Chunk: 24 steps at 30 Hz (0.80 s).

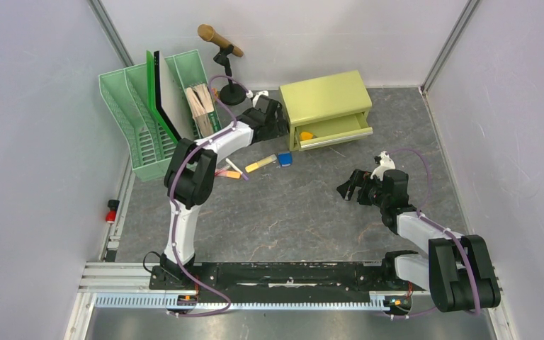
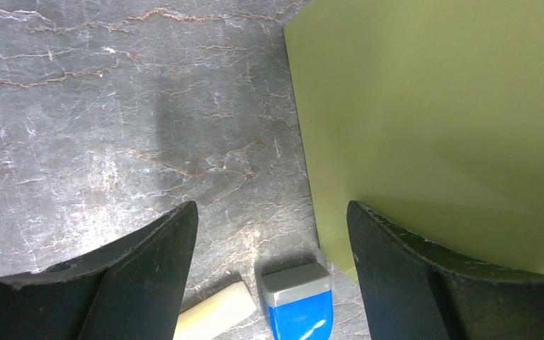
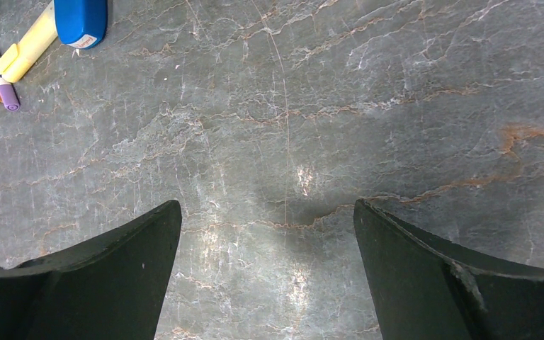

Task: Organize the desk
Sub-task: Move the storage box to the center of the board.

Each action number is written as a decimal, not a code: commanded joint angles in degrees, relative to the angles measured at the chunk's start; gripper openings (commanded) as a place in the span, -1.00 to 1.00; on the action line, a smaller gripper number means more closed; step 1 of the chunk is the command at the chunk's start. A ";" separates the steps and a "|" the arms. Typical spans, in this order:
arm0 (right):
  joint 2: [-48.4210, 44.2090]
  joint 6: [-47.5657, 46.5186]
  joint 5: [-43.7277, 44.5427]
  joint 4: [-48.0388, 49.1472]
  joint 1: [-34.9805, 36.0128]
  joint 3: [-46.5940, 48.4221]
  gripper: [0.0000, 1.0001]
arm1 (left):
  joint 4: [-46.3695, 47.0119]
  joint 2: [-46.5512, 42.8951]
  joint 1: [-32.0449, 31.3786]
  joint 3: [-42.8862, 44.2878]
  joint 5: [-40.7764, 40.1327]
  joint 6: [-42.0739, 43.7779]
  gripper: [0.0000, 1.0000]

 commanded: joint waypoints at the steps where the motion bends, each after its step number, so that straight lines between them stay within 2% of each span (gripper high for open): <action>1: 1.01 -0.91 0.26 -2.24 -0.26 0.75 0.96 | 4.96 -2.09 -2.85 1.96 3.10 -0.32 0.72; 5: 0.85 -0.92 0.09 -2.14 -0.29 0.68 0.96 | 6.26 -6.73 -2.87 -3.88 2.05 -1.12 0.78; 9: 0.92 -0.83 -0.53 -1.93 -0.30 0.71 0.96 | 9.87 -13.77 -2.85 -13.37 1.06 -4.73 0.81; 17: 0.17 -0.64 -1.05 -2.29 -0.31 0.78 0.96 | 15.24 -26.39 -3.03 -30.69 3.52 -11.83 0.85; 24: 0.27 0.43 -1.81 -1.24 -0.25 0.23 0.96 | 15.85 -30.30 -5.28 -37.51 3.20 -14.45 0.83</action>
